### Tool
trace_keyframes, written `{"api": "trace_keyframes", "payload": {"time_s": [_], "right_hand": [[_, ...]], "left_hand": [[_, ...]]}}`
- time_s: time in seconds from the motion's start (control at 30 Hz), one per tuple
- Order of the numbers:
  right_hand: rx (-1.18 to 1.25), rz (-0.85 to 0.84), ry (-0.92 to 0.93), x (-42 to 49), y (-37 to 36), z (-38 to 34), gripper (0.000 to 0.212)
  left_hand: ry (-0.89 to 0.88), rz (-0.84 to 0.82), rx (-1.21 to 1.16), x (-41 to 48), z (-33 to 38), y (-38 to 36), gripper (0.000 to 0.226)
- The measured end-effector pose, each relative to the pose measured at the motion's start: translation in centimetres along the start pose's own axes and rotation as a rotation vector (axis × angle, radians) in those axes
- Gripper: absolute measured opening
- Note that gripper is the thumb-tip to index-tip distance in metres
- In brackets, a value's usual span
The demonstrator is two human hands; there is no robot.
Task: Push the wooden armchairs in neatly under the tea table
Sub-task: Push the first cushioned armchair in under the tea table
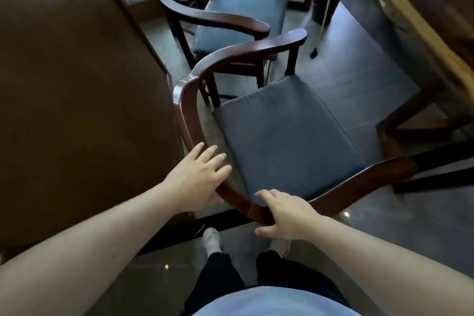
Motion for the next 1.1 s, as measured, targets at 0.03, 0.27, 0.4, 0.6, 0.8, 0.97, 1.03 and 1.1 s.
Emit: {"api": "trace_keyframes", "payload": {"time_s": [0.03, 0.27, 0.4, 0.6, 0.8, 0.97, 1.03, 1.1], "right_hand": [[0.013, -0.011, -0.011, 0.3, -0.5, -0.4, 0.084], [-0.048, -0.005, -0.113, 2.9, -2.9, -1.7, 0.068], [-0.08, 0.009, -0.25, 4.0, -3.2, -1.8, 0.037], [-0.134, 0.036, -0.345, 4.0, -2.8, -2.2, 0.022], [-0.148, -0.027, -0.341, 2.7, -2.3, -0.2, 0.022], [-0.173, -0.062, -0.395, -1.4, -0.7, 3.9, 0.018], [-0.174, -0.08, -0.408, -3.0, -0.2, 5.6, 0.017], [-0.176, -0.11, -0.416, -4.3, 0.2, 7.3, 0.017]], "left_hand": [[-0.019, 0.001, 0.034, 0.2, -0.5, 0.0, 0.078], [-0.239, 0.064, 0.106, 0.7, -4.3, -2.5, 0.06], [-0.327, 0.183, 0.094, 2.4, -6.5, -3.2, 0.033], [-0.395, 0.152, 0.097, 4.2, -6.8, -2.4, 0.022], [-0.41, 0.185, 0.063, 4.8, -4.8, -1.6, 0.024], [-0.45, 0.198, 0.039, 6.3, 0.6, 0.5, 0.027], [-0.455, 0.194, 0.034, 6.9, 2.9, 1.1, 0.029], [-0.452, 0.195, 0.023, 7.6, 4.8, 1.5, 0.029]]}}
Point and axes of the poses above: each hand's wrist, its own x-axis towards the middle knuckle, its own y-axis out of the back of the hand, z = x × y, the point moved 6 cm from there along x, towards the middle knuckle, and after that the axes turned 7 degrees about z, right-handed, at the moved point
